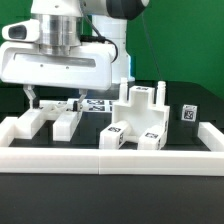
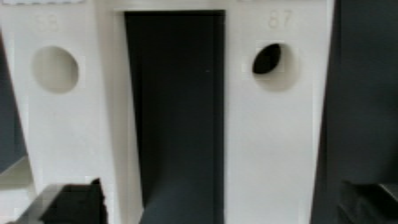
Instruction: Assemble chair
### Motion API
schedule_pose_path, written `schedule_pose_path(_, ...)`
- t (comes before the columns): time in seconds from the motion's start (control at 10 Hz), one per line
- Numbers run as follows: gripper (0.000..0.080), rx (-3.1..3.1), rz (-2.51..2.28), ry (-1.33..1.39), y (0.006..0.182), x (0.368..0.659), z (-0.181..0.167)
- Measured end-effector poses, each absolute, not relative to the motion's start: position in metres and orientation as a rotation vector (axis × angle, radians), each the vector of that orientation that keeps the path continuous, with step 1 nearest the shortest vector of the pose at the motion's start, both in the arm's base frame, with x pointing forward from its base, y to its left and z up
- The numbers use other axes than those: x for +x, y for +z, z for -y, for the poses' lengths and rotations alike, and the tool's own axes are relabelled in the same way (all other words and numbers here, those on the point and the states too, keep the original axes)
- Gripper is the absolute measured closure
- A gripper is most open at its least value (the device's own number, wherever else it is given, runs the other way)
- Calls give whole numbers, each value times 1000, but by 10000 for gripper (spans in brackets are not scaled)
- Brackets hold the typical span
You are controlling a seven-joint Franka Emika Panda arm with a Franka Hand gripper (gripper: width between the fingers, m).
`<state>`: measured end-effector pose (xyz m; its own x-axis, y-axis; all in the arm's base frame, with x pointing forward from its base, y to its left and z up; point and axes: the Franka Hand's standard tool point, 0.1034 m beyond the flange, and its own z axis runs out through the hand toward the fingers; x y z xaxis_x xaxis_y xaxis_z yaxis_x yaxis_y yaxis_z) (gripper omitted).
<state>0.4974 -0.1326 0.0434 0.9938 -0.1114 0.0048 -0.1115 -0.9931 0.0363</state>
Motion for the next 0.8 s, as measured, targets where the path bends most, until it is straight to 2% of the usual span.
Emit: schedule_pose_path(0.8,151,3111,118,-26,29,501,108)
